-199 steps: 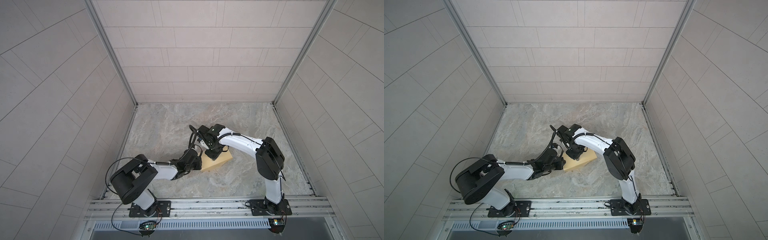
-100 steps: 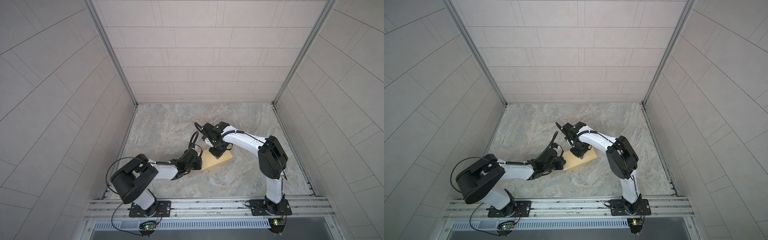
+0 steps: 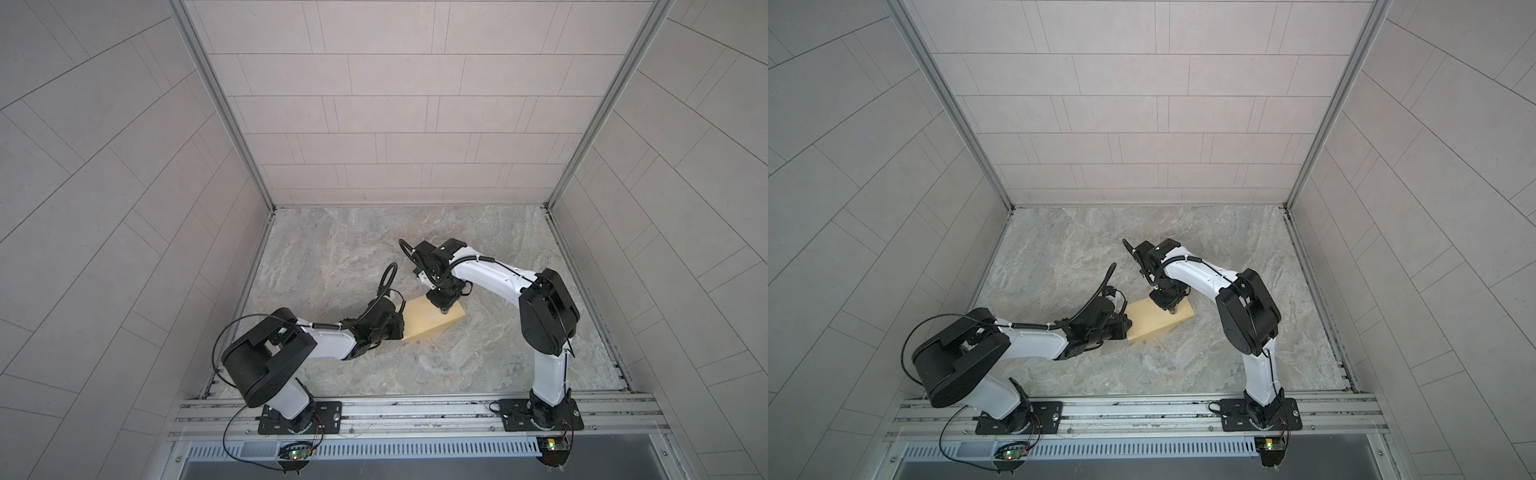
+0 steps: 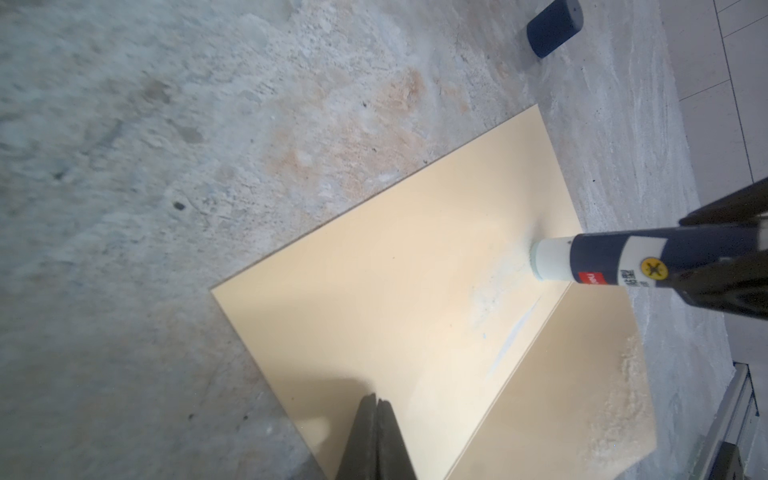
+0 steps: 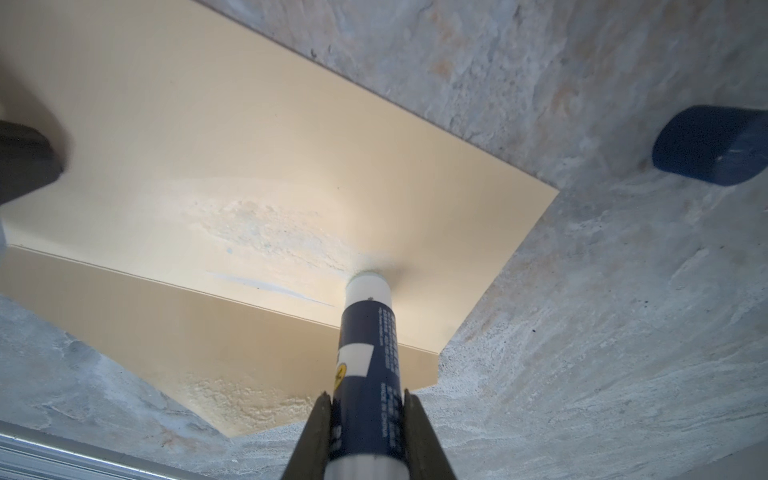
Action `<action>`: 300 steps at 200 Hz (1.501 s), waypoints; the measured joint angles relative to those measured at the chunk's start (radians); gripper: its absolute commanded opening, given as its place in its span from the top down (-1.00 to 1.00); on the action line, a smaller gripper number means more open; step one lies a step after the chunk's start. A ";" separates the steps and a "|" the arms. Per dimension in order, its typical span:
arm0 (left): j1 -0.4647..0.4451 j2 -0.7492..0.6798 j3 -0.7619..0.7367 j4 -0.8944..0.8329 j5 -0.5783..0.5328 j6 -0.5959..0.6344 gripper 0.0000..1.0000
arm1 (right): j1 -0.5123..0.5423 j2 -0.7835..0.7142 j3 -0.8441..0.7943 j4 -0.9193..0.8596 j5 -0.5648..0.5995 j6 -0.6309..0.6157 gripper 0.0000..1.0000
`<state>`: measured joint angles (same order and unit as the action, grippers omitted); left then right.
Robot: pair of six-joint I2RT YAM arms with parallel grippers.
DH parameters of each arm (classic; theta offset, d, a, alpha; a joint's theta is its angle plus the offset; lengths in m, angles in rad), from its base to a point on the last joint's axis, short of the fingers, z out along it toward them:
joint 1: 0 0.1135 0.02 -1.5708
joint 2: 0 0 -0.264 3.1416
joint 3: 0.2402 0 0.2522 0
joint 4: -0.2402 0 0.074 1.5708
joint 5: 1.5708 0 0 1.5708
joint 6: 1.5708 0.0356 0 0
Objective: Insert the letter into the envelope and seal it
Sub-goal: 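Slide the glue stick tip along the envelope flap with the right gripper, then lift the glue stick off the envelope with the right gripper while the left releases it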
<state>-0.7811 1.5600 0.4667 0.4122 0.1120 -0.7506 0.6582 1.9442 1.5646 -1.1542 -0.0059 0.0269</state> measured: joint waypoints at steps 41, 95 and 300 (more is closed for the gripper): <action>0.000 0.000 0.000 0.000 0.000 0.000 1.00 | -0.001 -0.004 0.000 0.002 0.004 -0.003 1.00; 0.000 0.000 0.000 0.000 -0.001 0.000 1.00 | -0.029 -0.138 -0.034 0.059 -0.044 -0.015 1.00; 0.000 -0.457 0.032 -0.162 -0.035 0.062 -0.12 | -0.066 -0.853 -0.602 0.768 -0.220 0.056 1.00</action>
<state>-0.7811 1.1027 0.4988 0.2501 0.0765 -0.6888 0.5926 1.0916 0.9623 -0.3866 -0.2256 0.0826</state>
